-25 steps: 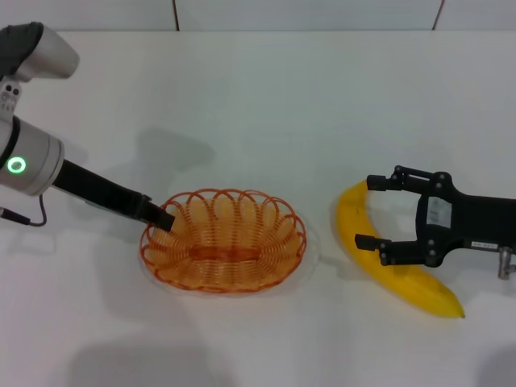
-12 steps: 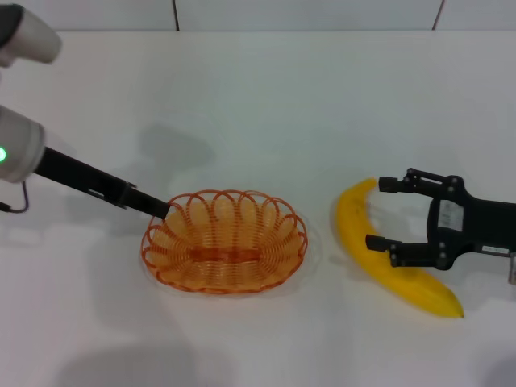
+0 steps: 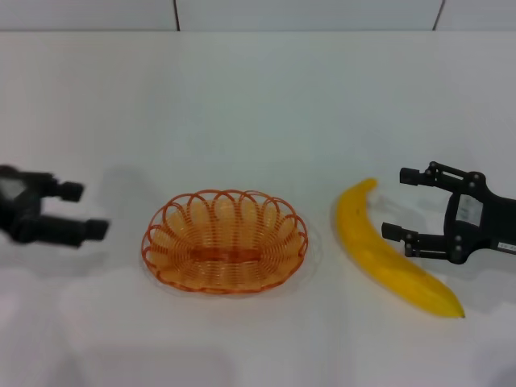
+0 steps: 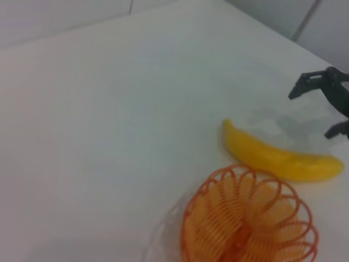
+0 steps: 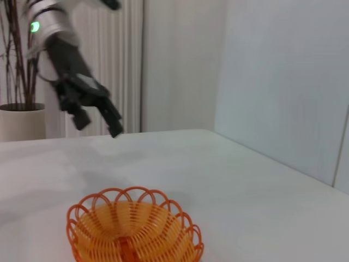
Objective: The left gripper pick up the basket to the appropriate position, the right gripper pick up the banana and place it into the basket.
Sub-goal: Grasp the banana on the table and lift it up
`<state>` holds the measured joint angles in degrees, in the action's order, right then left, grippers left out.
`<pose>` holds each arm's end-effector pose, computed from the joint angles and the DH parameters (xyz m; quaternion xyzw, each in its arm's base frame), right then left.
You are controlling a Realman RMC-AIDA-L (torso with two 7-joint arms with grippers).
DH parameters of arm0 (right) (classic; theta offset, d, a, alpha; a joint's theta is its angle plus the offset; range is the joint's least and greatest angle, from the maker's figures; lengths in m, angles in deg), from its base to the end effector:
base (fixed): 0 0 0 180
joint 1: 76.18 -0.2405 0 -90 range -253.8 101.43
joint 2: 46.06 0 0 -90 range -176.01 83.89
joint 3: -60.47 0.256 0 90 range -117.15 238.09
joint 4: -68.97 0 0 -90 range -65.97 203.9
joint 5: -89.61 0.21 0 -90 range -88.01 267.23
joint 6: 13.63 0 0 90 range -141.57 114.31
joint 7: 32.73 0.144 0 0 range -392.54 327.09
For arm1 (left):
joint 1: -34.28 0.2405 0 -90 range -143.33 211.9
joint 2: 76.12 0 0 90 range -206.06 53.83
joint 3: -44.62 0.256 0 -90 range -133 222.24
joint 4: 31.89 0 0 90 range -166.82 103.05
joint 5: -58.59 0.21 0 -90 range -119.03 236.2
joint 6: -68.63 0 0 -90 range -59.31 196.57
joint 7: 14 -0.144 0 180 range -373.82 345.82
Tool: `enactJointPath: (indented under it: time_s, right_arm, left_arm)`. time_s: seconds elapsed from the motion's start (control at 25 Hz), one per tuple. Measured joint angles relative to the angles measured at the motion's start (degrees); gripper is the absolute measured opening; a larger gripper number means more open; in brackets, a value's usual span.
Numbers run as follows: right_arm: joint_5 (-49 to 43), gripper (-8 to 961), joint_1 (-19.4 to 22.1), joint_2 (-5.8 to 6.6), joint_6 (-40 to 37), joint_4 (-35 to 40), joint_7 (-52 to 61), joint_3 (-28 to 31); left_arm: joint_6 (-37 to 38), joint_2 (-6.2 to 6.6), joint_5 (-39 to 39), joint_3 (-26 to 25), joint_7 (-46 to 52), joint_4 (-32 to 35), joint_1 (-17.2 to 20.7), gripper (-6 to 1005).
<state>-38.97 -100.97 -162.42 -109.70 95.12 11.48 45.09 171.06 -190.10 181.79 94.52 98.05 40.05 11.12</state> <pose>0.3268 0.2715 0.0100 -0.9404 0.0904 0.2441 0.2187 -0.2509 0.3115 0.0880 -0.9509 -0.2828 -0.0579 0.1111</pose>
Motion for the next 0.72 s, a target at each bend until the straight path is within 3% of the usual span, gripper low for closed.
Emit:
enactJointPath:
  time_s: [0.08,0.12,0.32,0.44,0.48,0.72]
  right_arm:
    - [0.0,862,0.27,0.0,0.01,0.05,0.0,0.21]
    - [0.0,862,0.33,0.0,0.01,0.05,0.0,0.3]
    - [0.0,862,0.92,0.0,0.01,0.05,0.0,1.1]
    - [0.0,862,1.09,0.0,0.01,0.04,-0.02,1.39]
    - [0.0,861,1.11,0.0,0.01,0.03,-0.04,1.39]
    - [0.0,861,1.78,-0.08,-2.25,1.78,2.62,1.47]
  left_arm:
    - [0.03,-0.08,-0.79,-2.18,-6.87,-0.47,2.27,832]
    - [0.14,-0.8,-1.34,-4.79,-15.36,-1.72,4.19,880]
    - [0.25,-2.05,-1.49,-8.89,-40.44,-12.28,7.69,880]
    - [-0.26,-1.83,-1.09,-9.09,-45.02,-17.39,8.09,880]
    - [-1.72,-1.33,-0.46,-9.94,-49.19,-23.8,8.24,880]
    - [-5.11,-1.18,-0.25,-11.34,-51.21,-27.91,7.56,881]
